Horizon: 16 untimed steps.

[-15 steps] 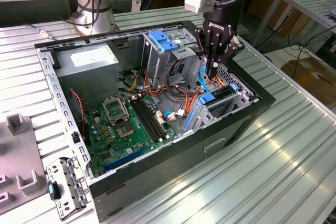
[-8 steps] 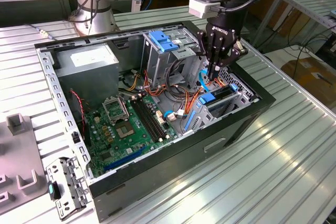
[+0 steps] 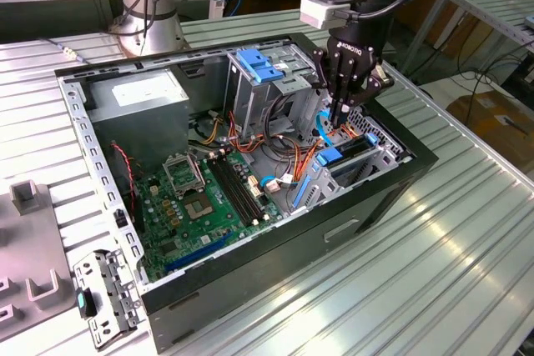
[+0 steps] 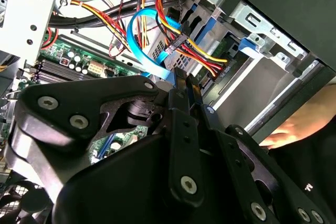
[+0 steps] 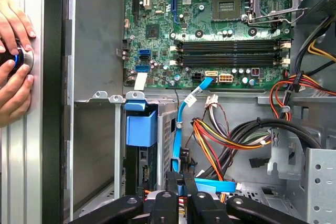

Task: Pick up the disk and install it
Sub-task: 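Insert the second disk wire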

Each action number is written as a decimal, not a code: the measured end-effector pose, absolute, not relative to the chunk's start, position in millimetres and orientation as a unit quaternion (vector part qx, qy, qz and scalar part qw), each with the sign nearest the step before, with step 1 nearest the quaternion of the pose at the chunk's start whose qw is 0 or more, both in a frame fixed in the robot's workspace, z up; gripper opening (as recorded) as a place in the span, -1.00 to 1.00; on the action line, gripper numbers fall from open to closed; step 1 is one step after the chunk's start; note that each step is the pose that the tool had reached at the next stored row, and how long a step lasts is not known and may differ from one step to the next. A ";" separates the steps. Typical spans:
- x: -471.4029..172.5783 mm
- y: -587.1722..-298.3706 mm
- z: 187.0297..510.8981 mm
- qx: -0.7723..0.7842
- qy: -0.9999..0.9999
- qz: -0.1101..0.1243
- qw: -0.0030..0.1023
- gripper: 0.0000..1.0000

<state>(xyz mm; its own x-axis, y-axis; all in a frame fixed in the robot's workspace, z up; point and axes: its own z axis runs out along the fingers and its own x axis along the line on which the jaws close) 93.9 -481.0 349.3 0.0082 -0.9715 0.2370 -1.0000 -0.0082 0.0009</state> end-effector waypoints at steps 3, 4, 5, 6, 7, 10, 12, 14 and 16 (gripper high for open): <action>93.9 -481.0 349.3 0.705 -0.699 0.084 0.084 -0.68; 90.4 -484.5 349.3 0.705 -0.699 0.084 0.084 -0.68; 90.3 -488.2 349.3 0.706 -0.699 0.083 0.083 -0.68; 90.3 -491.0 349.3 0.706 -0.699 0.083 0.082 -0.68; 90.4 -493.4 349.3 0.706 -0.699 0.082 0.081 -0.68; 90.3 -498.1 349.3 0.706 -0.699 0.081 0.080 -0.68; 90.4 -502.7 349.3 0.706 -0.699 0.081 0.080 -0.68; 90.4 -510.5 349.2 0.706 -0.699 0.080 0.079 -0.68; 90.3 -517.7 348.9 0.706 -0.700 0.077 0.076 -0.68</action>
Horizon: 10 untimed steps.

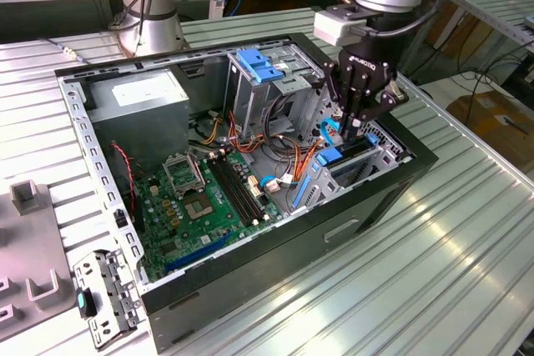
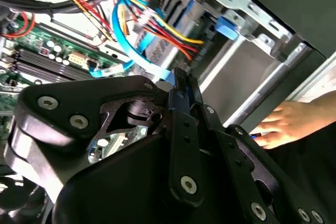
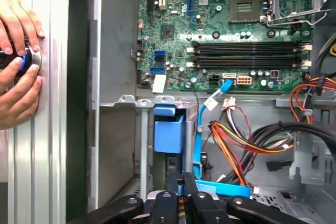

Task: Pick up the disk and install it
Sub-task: 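Insert the second disk wire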

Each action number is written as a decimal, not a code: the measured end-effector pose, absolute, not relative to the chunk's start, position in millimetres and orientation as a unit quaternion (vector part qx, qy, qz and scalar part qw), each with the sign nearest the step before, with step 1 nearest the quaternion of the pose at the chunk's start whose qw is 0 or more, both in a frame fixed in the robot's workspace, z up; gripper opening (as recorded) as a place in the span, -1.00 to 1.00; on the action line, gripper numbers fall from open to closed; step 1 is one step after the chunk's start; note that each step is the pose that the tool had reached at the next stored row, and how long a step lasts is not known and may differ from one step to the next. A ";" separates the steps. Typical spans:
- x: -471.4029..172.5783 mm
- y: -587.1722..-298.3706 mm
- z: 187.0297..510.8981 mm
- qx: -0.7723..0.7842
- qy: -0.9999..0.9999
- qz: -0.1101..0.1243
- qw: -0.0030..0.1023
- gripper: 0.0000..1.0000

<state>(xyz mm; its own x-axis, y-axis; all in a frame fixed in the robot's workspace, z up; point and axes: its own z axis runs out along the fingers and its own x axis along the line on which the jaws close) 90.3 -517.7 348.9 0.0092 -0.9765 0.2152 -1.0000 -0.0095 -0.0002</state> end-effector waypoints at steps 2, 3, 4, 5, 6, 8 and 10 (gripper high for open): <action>90.3 -522.1 349.0 0.707 -0.700 0.072 0.071 -0.68; 90.3 -523.4 349.0 0.707 -0.701 0.068 0.067 -0.68; 90.3 -524.9 348.9 0.708 -0.701 0.062 0.060 -0.68; 90.3 -526.0 349.0 0.708 -0.702 0.053 0.052 -0.68; 90.4 -526.9 348.9 0.709 -0.702 0.048 0.047 -0.68; 90.4 -529.9 349.0 0.709 -0.703 0.040 0.039 -0.68; 90.3 -533.7 349.0 0.709 -0.703 0.037 0.036 -0.68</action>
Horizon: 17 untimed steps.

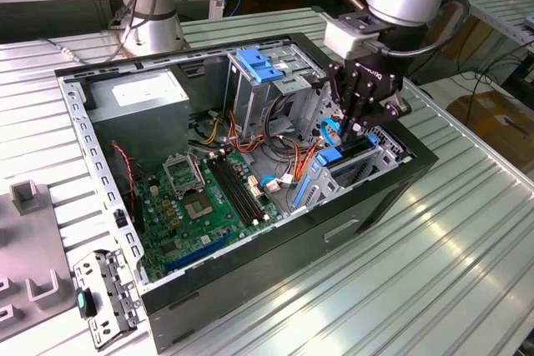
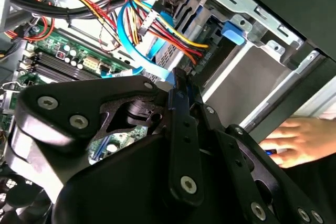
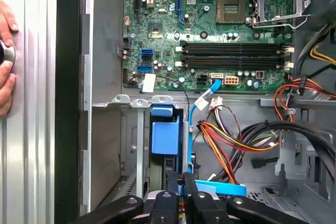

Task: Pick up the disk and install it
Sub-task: 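Insert the second disk wire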

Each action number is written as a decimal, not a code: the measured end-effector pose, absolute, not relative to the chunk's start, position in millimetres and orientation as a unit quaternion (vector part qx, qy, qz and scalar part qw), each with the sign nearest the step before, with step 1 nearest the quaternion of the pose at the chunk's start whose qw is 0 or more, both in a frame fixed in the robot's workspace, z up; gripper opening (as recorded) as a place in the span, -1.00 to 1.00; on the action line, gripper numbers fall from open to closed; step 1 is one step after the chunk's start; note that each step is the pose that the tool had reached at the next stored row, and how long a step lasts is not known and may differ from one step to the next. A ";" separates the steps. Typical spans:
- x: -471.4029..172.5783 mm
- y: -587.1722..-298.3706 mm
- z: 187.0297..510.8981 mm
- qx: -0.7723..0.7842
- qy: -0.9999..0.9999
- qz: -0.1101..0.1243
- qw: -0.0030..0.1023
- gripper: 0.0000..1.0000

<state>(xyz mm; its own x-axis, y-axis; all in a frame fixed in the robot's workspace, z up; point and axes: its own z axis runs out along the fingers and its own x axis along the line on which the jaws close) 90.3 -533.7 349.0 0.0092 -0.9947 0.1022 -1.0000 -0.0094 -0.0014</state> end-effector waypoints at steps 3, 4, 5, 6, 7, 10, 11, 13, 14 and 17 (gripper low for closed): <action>90.4 -536.9 349.0 0.710 -0.703 0.031 0.030 -0.68; 90.3 -537.2 349.0 0.710 -0.703 0.030 0.028 -0.68; 90.3 -537.4 349.0 0.710 -0.703 0.029 0.028 -0.68; 90.4 -538.1 349.1 0.710 -0.703 0.029 0.025 -0.68; 90.4 -538.5 349.2 0.710 -0.703 0.029 0.024 -0.68; 89.8 -539.4 349.2 0.710 -0.704 0.030 0.019 -0.68; 89.6 -540.4 349.2 0.710 -0.704 0.029 0.017 -0.68; 89.6 -543.9 349.2 0.710 -0.704 0.024 0.013 -0.68; 89.6 -545.7 349.1 0.710 -0.704 0.022 0.011 -0.68; 89.5 -550.6 349.2 0.710 -0.704 0.016 0.005 -0.68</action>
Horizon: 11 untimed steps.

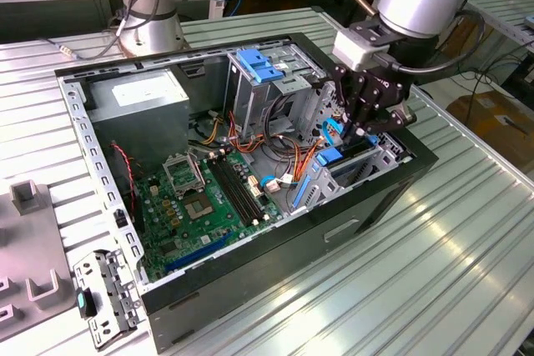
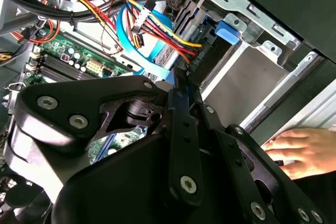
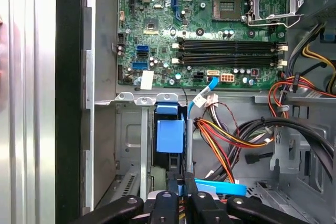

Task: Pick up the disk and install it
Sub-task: 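Insert the second disk wire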

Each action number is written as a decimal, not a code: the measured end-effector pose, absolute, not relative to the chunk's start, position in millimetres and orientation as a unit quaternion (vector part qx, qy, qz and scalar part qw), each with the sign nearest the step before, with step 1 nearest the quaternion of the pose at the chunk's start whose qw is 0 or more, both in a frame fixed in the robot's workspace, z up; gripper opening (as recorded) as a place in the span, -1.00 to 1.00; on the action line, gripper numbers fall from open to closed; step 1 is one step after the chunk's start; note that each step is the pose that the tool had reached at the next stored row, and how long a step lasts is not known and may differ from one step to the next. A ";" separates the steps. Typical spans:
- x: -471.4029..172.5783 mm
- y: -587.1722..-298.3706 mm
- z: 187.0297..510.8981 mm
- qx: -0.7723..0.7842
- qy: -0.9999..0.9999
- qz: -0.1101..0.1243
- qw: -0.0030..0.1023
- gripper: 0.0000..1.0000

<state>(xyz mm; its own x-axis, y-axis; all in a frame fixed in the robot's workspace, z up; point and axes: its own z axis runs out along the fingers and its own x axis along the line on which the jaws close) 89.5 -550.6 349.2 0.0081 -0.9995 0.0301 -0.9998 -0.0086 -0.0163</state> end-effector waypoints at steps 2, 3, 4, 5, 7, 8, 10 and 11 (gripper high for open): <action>89.6 -550.7 349.9 0.710 -0.704 0.015 0.003 -0.68; 89.6 -550.7 350.2 0.710 -0.704 0.015 0.002 -0.68; 89.7 -550.7 350.3 0.710 -0.704 0.015 0.002 -0.68; 89.6 -550.7 350.3 0.710 -0.704 0.016 0.001 -0.68; 89.6 -551.4 350.5 0.710 -0.704 0.018 -0.001 -0.68; 89.6 -552.0 350.5 0.710 -0.704 0.018 -0.002 -0.68; 89.5 -554.3 350.3 0.710 -0.704 0.018 -0.002 -0.68; 89.5 -555.1 350.2 0.710 -0.704 0.018 -0.002 -0.68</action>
